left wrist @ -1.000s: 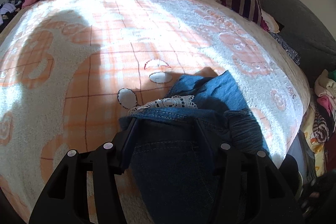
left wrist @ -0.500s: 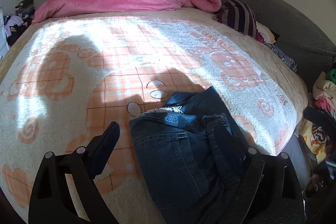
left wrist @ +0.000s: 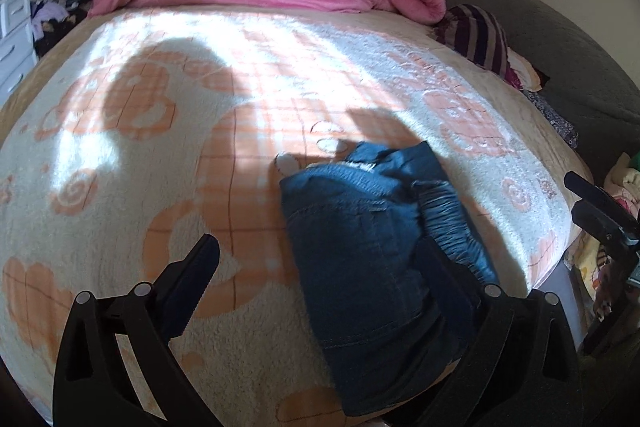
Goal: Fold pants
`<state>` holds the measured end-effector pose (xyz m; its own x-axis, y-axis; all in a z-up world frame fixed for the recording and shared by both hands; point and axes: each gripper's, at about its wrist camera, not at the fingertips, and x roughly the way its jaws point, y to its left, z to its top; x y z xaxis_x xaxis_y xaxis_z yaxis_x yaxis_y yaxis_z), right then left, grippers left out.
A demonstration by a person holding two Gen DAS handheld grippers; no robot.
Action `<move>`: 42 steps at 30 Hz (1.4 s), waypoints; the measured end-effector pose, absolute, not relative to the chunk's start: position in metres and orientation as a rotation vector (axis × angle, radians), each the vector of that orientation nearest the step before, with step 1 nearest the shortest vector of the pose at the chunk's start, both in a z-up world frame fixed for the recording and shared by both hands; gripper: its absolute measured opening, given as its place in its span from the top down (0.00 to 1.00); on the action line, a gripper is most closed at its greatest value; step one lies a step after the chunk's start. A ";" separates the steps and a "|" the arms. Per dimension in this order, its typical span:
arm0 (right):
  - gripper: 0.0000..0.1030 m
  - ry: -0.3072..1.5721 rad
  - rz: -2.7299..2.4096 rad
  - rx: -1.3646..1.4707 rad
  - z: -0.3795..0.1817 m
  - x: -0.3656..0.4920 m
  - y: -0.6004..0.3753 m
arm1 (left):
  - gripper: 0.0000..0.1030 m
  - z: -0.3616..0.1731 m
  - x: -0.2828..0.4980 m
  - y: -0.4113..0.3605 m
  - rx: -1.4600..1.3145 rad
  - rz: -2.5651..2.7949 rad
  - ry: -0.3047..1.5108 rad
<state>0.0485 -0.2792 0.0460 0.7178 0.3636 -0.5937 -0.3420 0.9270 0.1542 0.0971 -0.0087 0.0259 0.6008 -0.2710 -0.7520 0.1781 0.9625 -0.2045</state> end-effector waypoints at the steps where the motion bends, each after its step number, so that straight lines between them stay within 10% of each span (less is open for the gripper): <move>1: 0.17 0.677 0.393 0.036 0.044 0.051 -0.280 | 0.05 0.022 0.097 -0.007 -0.121 -0.258 0.896; 30: 0.51 1.059 0.602 0.241 -0.049 0.132 -0.247 | 0.06 -0.037 0.125 -0.038 -0.264 -0.369 1.030; 35: 0.50 1.060 0.610 0.222 -0.051 0.133 -0.243 | 0.19 -0.038 0.126 -0.048 -0.283 -0.377 1.023; 39: 0.85 1.035 0.631 0.196 -0.050 0.128 -0.236 | 0.41 -0.032 0.124 -0.056 -0.243 -0.385 1.015; 42: 0.91 0.973 0.621 0.126 -0.038 0.116 -0.223 | 0.52 -0.026 0.122 -0.057 -0.199 -0.384 1.000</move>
<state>0.1163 -0.2225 -0.0376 0.4057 0.5452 -0.7336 -0.4362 0.8208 0.3688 0.1222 -0.0568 -0.0262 0.4811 -0.4026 -0.7788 0.2224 0.9153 -0.3358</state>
